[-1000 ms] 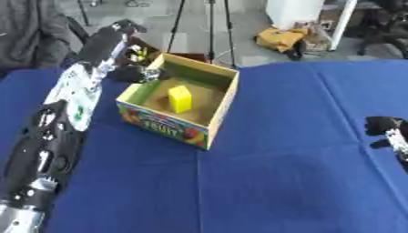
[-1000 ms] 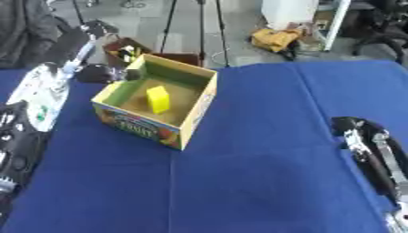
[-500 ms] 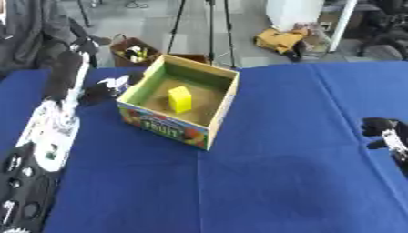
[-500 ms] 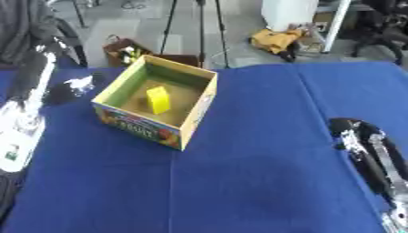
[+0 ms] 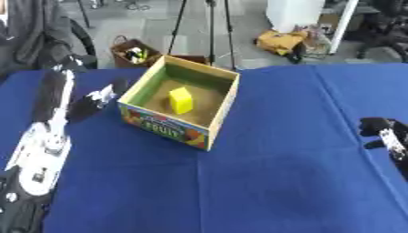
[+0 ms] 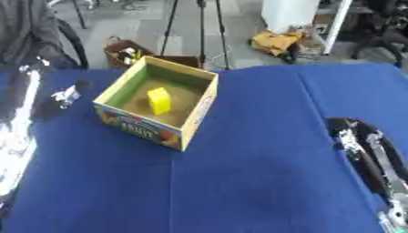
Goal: Pick up objects on the table and place them in the box.
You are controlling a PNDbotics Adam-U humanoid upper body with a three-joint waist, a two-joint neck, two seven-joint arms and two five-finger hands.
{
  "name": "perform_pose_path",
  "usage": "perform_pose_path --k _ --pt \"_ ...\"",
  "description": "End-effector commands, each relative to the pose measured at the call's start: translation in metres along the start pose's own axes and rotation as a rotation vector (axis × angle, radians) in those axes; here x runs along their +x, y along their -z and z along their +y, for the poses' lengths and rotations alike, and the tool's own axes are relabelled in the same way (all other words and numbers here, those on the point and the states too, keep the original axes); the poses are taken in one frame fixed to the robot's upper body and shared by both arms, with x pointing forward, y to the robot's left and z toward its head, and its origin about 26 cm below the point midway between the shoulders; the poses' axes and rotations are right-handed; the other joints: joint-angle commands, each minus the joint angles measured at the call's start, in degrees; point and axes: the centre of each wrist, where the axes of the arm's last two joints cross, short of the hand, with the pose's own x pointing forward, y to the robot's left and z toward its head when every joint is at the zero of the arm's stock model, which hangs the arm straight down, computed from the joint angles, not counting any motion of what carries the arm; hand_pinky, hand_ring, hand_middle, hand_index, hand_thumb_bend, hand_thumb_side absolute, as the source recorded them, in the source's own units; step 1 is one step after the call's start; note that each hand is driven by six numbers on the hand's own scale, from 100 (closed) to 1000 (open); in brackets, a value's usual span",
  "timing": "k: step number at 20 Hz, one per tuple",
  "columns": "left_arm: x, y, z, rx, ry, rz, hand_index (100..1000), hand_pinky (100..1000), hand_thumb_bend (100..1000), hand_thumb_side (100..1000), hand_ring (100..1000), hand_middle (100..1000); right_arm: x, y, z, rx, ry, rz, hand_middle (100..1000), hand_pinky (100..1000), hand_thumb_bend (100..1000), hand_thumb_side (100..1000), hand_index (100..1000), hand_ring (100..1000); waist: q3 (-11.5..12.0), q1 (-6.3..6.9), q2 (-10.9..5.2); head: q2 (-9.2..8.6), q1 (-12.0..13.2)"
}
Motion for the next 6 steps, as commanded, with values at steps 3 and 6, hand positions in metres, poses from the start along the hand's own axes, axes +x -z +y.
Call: perform_pose_path --k 3,6 --pt "-0.0007 0.0046 0.0145 0.038 -0.056 -0.012 828 713 843 986 733 735 0.0024 0.002 -0.0072 -0.01 -0.009 -0.014 675 606 100 1000 784 721 -0.05 -0.03 -0.87 -0.15 -0.07" --pt "-0.0027 0.0046 0.0154 0.037 -0.093 -0.011 828 713 843 986 733 735 0.0024 0.0021 -0.0072 -0.01 -0.009 -0.014 675 606 100 1000 784 721 -0.06 -0.02 -0.87 -0.15 -0.07"
